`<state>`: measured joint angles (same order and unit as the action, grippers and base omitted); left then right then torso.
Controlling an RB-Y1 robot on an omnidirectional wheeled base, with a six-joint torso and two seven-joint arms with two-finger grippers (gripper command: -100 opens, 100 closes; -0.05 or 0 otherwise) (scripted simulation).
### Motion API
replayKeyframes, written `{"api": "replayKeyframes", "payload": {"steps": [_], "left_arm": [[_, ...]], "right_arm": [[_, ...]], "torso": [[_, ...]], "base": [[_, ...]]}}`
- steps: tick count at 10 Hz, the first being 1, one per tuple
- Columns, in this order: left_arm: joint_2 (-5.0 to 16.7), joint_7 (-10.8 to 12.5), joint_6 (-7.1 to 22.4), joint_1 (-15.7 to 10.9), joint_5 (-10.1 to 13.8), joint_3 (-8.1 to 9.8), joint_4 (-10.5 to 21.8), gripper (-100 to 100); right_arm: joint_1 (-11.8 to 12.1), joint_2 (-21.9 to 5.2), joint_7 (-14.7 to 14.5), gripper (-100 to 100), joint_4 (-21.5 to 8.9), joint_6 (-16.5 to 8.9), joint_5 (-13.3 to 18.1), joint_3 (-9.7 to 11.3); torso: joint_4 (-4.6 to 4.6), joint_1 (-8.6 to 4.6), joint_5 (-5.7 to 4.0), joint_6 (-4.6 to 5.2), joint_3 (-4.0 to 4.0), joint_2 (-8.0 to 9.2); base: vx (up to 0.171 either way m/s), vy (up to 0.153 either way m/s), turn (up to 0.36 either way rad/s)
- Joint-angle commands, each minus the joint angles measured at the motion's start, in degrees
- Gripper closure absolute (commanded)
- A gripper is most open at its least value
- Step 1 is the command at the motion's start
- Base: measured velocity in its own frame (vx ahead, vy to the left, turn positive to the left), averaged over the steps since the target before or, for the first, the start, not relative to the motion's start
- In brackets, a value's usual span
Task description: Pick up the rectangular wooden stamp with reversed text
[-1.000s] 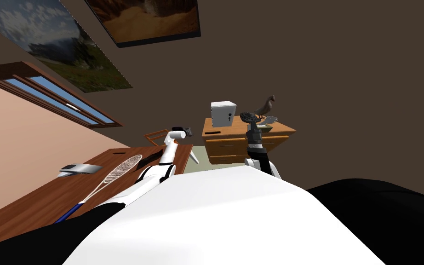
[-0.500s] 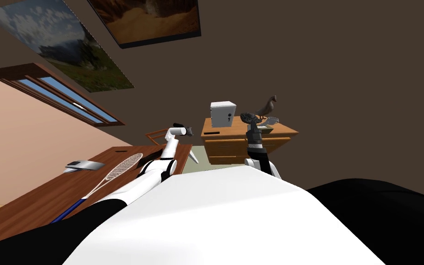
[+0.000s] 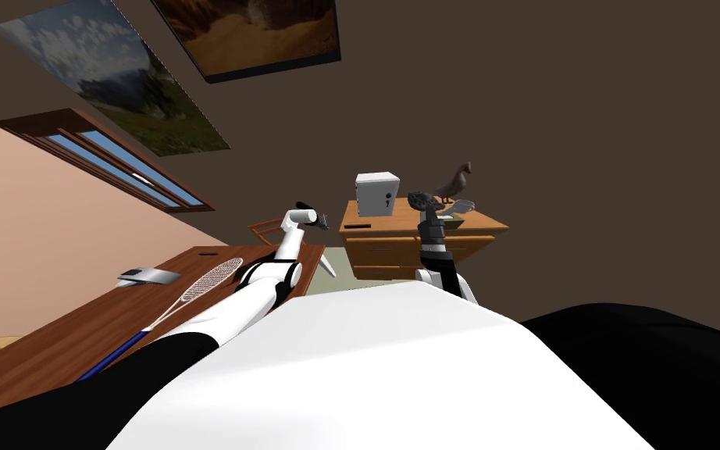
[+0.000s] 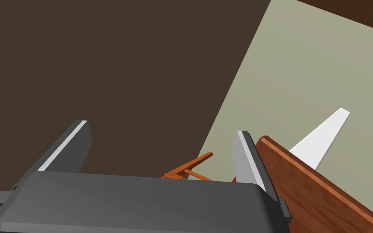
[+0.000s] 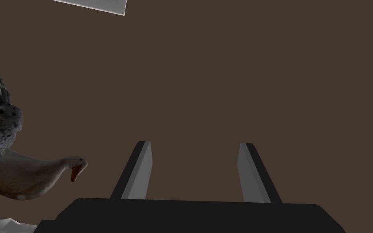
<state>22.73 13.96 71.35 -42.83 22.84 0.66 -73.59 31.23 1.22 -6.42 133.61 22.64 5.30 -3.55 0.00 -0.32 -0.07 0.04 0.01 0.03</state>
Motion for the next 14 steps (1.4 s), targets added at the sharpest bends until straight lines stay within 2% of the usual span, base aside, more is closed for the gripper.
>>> {"api": "replayKeyframes", "payload": {"steps": [1, 2, 3, 4, 5, 6, 7, 9, 10, 11, 12, 13, 14], "left_arm": [[-0.1, -0.03, 2.28, -0.82, -0.06, -0.06, 0.36, -100], [-0.28, -0.49, 4.34, -3.42, -0.08, -0.13, 2.69, -100], [-0.28, -0.49, 5.94, -4.07, -0.08, -0.13, 2.69, -100], [-0.28, -0.49, 6.23, -4.07, -0.08, -0.13, 2.69, -100], [-0.55, -1.01, 8.59, -6.71, -0.18, -0.22, 4.99, -100], [-0.55, -1.01, 10.05, -7.18, -0.18, -0.22, 4.99, -100], [-0.91, -1.59, 11.68, -9.54, -0.36, -0.34, 7.27, -100], [-0.91, -1.59, 13.83, -10.1, -0.36, -0.34, 7.27, -100], [-1.36, -2.2, 16.04, -12.79, -0.62, -0.48, 9.51, -100], [-1.36, -2.2, 17.45, -12.79, -0.62, -0.48, 9.51, -100], [-1.9, -2.85, 19.26, -15.2, -0.94, -0.64, 11.7, -100], [-1.9, -2.85, 20.9, -15.2, -0.94, -0.64, 11.7, -100], [-2.53, -3.52, 22.74, -17.28, -1.31, -0.85, 13.84, -100]], "right_arm": [[0.0, 0.0, 0.0, 0, 0.0, 0.0, 0.0, 0.0], [0.0, 0.0, 0.0, 0, 0.0, 0.0, 0.0, 0.0], [0.0, 0.0, 0.0, 0, 0.0, 0.0, 0.0, 0.0], [0.0, 0.0, 0.0, 0, 0.0, 0.0, 0.0, 0.0], [0.0, 0.0, 0.0, 0, 0.0, 0.0, 0.0, 0.0], [0.0, 0.0, 0.0, 0, 0.0, 0.0, 0.0, 0.0], [0.0, 0.0, 0.0, 0, 0.0, 0.0, 0.0, 0.0], [0.0, 0.0, 0.0, 0, 0.0, 0.0, 0.0, 0.0], [0.0, 0.0, 0.0, 0, 0.0, 0.0, 0.0, 0.0], [0.0, 0.0, 0.0, 0, 0.0, 0.0, 0.0, 0.0], [0.0, 0.0, 0.0, 0, 0.0, 0.0, 0.0, 0.0], [0.0, 0.0, 0.0, 0, 0.0, 0.0, 0.0, 0.0], [0.0, 0.0, 0.0, 0, 0.0, 0.0, 0.0, 0.0]], "torso": [[0.0, 0.0, 0.0, 0.0, 0.0, 0.0], [-0.01, 0.14, 0.03, -0.01, -0.01, -0.01], [-0.01, 0.13, 0.03, -0.02, -0.02, -0.03], [-0.01, 0.12, 0.03, -0.01, -0.02, -0.02], [-0.01, 0.19, 0.05, -0.01, -0.01, 0.0], [-0.01, 0.12, 0.03, -0.01, -0.01, -0.01], [-0.01, 0.1, 0.03, -0.01, 0.0, 0.0], [-0.01, 0.04, 0.01, -0.01, -0.01, -0.01], [-0.01, 0.14, 0.03, -0.01, -0.01, -0.01], [-0.01, 0.1, 0.03, -0.01, 0.0, 0.0], [-0.02, 0.09, 0.03, -0.01, -0.01, -0.01], [-0.01, 0.01, 0.01, 0.0, -0.01, -0.02], [-0.02, 0.02, 0.01, -0.01, -0.01, -0.01]], "base": [[0.01, -0.033, -0.005], [0.009, -0.043, 0.052], [0.007, -0.051, 0.034], [0.004, -0.026, -0.001], [0.004, -0.05, 0.044], [0.001, -0.057, 0.032], [-0.001, -0.069, 0.038], [0.007, -0.054, 0.012], [0.003, -0.052, 0.026], [0.009, -0.057, 0.021], [0.007, -0.079, 0.023], [0.006, -0.073, 0.01], [0.017, -0.081, 0.003]]}}
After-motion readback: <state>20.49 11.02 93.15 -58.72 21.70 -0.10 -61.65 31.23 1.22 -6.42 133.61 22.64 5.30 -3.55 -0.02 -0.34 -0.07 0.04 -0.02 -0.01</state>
